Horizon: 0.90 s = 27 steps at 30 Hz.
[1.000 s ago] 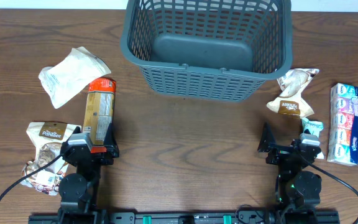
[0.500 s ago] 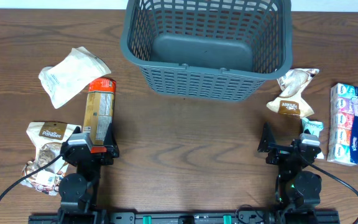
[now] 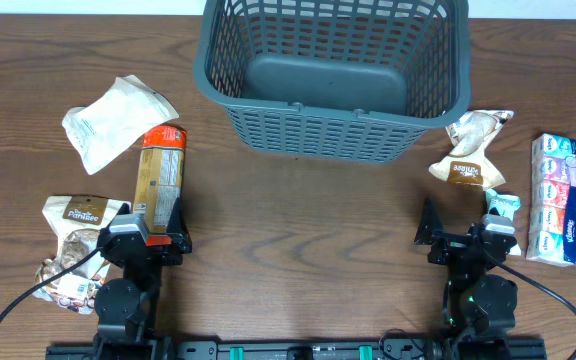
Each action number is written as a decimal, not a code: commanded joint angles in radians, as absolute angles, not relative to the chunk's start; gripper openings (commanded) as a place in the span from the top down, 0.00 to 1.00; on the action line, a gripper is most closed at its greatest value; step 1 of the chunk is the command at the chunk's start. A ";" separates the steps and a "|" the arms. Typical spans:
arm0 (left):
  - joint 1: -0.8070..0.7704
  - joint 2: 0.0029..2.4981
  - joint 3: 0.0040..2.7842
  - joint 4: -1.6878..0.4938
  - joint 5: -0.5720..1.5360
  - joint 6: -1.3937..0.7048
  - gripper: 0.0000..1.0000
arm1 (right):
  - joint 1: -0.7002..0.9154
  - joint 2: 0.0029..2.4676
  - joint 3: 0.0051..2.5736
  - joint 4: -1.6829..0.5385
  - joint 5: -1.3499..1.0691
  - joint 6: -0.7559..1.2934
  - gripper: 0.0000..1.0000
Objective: Pack container
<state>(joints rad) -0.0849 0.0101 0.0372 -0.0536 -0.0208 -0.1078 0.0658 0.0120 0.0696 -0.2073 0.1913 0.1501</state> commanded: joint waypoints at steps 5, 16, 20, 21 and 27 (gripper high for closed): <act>-0.079 0.004 0.004 -0.073 -0.010 -0.110 0.13 | 0.062 0.007 0.065 -0.205 0.168 0.164 0.01; -0.079 0.036 0.172 -0.255 0.079 -0.276 0.13 | 0.062 0.007 0.114 -0.254 -0.028 0.379 0.01; -0.079 0.126 0.363 -0.384 0.079 -0.276 0.13 | 0.062 0.021 0.221 -0.362 -0.043 0.396 0.01; -0.079 0.155 0.407 -0.409 0.080 -0.278 0.13 | 0.062 0.029 0.250 -0.388 -0.043 0.396 0.01; -0.079 0.400 0.694 -0.548 0.128 -0.279 0.13 | 0.062 0.175 0.492 -0.514 -0.078 0.347 0.01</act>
<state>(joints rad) -0.0849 0.2924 0.5842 -0.5079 0.0757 -0.2665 0.0658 0.0948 0.3756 -0.4828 -0.0322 0.3672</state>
